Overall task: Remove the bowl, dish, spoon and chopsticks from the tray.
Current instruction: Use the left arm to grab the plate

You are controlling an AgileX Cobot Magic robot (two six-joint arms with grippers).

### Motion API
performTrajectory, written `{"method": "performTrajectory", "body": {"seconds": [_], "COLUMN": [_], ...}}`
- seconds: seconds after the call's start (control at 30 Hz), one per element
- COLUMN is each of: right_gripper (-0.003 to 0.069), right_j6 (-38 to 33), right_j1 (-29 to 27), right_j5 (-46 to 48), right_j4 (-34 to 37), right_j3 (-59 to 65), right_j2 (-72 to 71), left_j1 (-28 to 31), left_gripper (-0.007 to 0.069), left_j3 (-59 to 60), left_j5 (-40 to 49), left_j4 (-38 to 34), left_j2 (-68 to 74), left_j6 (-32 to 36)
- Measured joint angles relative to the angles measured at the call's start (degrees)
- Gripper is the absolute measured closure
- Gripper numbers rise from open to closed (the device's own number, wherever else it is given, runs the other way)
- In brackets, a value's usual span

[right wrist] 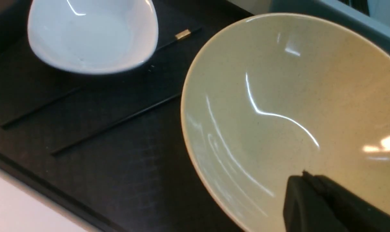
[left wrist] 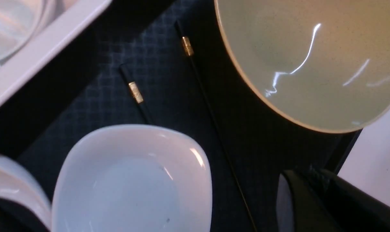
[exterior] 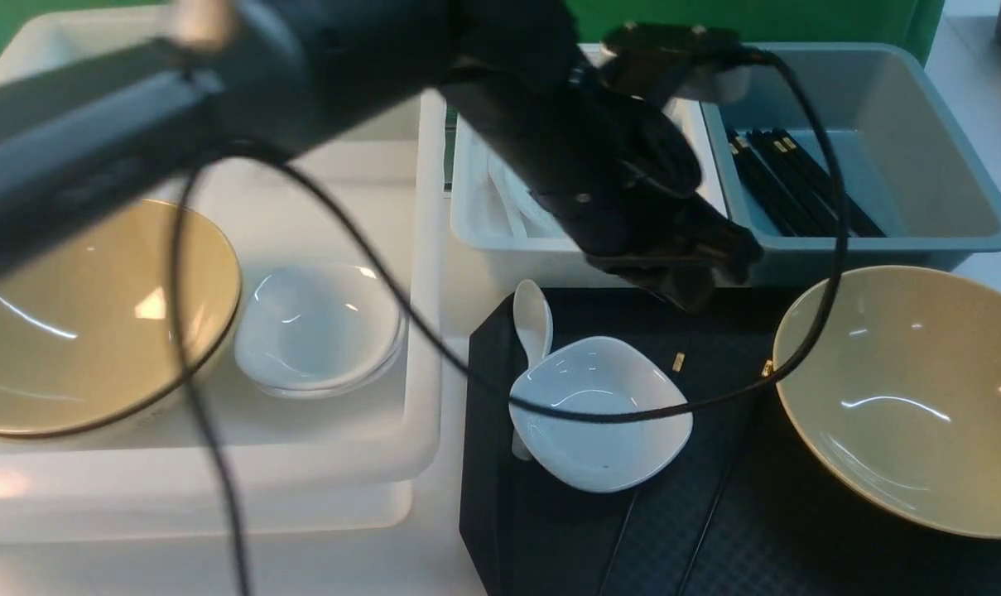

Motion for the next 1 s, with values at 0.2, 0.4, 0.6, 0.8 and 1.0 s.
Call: {"method": "performTrajectory", "body": {"seconds": [0.2, 0.4, 0.6, 0.8, 1.0], "right_gripper": [0.0627, 0.0624, 0.0624, 0.0624, 0.0624], "right_j6": [1.0, 1.9, 1.9, 2.0, 2.1], "right_j1": [0.0, 0.0, 0.0, 0.0, 0.0], "right_j5": [0.0, -0.6, -0.9, -1.4, -2.0], "right_j4": [0.0, 0.0, 0.0, 0.1, 0.2], "right_j3": [0.0, 0.0, 0.0, 0.0, 0.0], "right_j2": [0.0, 0.0, 0.0, 0.0, 0.0], "left_j1": [0.0, -1.2, -1.0, -0.5, -0.6], "left_gripper": [0.0524, 0.0336, 0.0239, 0.0231, 0.0167], "left_j3": [-9.3, -12.6, -12.7, -12.9, -13.0], "left_j5": [3.4, 3.7, 6.2, 8.9, 8.9], "left_j4": [1.2, 0.1, 9.1, 20.3, 25.7], "left_j2": [10.4, 13.3, 13.4, 14.7, 18.0], "left_j6": [-1.3, -0.9, -1.6, -3.8, -4.6]}}
